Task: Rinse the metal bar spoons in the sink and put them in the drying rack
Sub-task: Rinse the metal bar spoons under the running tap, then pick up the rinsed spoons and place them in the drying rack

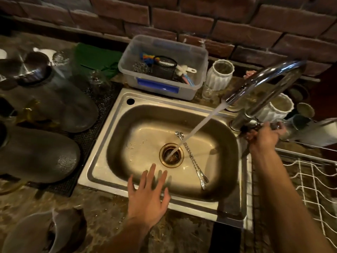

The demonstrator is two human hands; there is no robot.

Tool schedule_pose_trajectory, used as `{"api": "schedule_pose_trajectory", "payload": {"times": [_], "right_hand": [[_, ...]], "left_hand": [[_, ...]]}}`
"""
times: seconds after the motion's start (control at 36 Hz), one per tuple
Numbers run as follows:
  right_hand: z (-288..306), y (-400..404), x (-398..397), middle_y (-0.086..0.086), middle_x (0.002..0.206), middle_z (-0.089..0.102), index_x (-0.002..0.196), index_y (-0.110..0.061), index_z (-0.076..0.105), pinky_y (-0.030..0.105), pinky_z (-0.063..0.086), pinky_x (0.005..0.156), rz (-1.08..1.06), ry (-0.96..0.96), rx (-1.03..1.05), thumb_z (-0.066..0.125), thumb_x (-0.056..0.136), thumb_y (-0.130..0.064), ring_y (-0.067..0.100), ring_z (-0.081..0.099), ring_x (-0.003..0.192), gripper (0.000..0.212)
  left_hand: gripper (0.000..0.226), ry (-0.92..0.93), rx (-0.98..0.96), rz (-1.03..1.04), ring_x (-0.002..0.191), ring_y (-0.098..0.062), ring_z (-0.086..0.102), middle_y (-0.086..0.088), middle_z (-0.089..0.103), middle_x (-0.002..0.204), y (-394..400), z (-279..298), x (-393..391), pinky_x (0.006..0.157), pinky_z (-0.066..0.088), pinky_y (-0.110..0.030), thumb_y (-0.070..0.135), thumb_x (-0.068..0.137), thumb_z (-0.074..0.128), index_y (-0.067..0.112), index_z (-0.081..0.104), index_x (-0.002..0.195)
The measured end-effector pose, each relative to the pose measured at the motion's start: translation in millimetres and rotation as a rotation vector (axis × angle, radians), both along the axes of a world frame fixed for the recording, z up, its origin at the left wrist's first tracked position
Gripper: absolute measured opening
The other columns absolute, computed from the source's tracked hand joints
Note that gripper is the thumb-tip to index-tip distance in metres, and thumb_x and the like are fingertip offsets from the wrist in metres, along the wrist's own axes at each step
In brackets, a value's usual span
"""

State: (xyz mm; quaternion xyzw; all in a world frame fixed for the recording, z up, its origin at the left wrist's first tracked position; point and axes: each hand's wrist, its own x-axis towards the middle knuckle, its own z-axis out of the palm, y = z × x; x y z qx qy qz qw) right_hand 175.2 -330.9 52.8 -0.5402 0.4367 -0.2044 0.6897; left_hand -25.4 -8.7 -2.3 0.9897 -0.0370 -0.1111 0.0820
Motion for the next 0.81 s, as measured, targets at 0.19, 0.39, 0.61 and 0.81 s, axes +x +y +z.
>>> {"api": "schedule_pose_trajectory", "payload": {"times": [0.19,0.39,0.61,0.81], "right_hand": [[-21.4,-7.5,11.3,-0.005,0.063,0.053,0.077,-0.025,0.049,0.017,0.038,0.032,-0.032,0.096,-0.036,0.045,0.102,-0.035,0.002,0.049,0.032,0.028],[-32.7,-10.5,14.4,-0.001,0.071,0.059,0.086,-0.009,0.057,0.016,0.049,0.037,-0.100,0.222,-0.224,0.045,0.101,-0.038,-0.001,0.053,0.029,0.035],[-29.2,-5.5,-0.6,0.015,0.114,0.068,0.119,-0.010,0.058,0.015,0.056,0.047,0.004,0.172,-0.512,0.044,0.102,-0.024,0.011,0.066,0.061,0.027],[-27.7,-6.8,-9.6,0.019,0.121,0.061,0.133,-0.017,0.050,0.046,0.060,0.084,0.114,0.285,-0.586,0.041,0.100,-0.034,0.038,0.067,0.106,0.038]], "left_hand": [[0.060,-0.006,-0.015,0.001,0.136,-0.023,0.048,-0.002,0.037,0.158,-0.4,-2.3,0.3,0.110,0.024,-0.063,0.058,0.092,0.036,0.041,0.037,0.149],[0.058,0.018,-0.017,0.013,0.135,-0.021,0.049,-0.002,0.041,0.156,-0.3,-1.1,-0.8,0.109,0.026,-0.063,0.057,0.091,0.038,0.039,0.041,0.147],[0.056,0.022,-0.028,0.017,0.135,-0.020,0.049,0.000,0.041,0.156,-1.6,2.1,-1.0,0.110,0.026,-0.062,0.054,0.092,0.037,0.040,0.041,0.146],[0.055,0.039,-0.014,0.013,0.134,-0.019,0.050,0.000,0.044,0.154,-1.4,7.4,-0.8,0.109,0.028,-0.060,0.051,0.092,0.037,0.038,0.045,0.144]]}}
